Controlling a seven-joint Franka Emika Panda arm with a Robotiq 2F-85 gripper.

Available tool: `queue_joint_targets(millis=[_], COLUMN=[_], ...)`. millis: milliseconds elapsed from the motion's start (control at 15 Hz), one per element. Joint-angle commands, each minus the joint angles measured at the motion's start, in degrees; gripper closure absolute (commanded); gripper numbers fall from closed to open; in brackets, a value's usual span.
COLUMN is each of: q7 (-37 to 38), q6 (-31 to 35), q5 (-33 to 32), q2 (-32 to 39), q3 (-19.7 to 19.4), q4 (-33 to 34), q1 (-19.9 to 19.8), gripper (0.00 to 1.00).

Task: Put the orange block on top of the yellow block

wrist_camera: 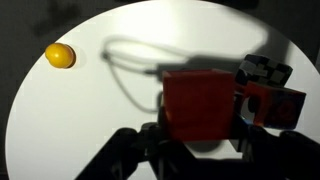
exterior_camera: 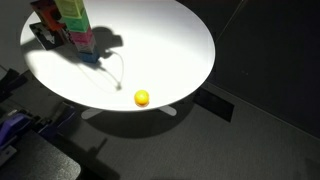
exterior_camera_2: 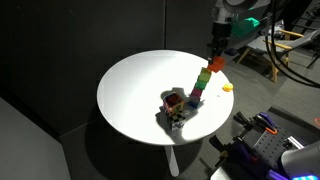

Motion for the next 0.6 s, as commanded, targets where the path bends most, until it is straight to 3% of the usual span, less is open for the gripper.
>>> queue_joint_targets(millis=[0,533], q7=[2.0,1.8], q6=[-2.2,-2.8], q5=[-0.2,0.4], q2=[1.9,5.3], q3=[0.3,0.5], q4=[3.1,6.7], q1=[0.4,0.4], gripper=[0.67,0.67])
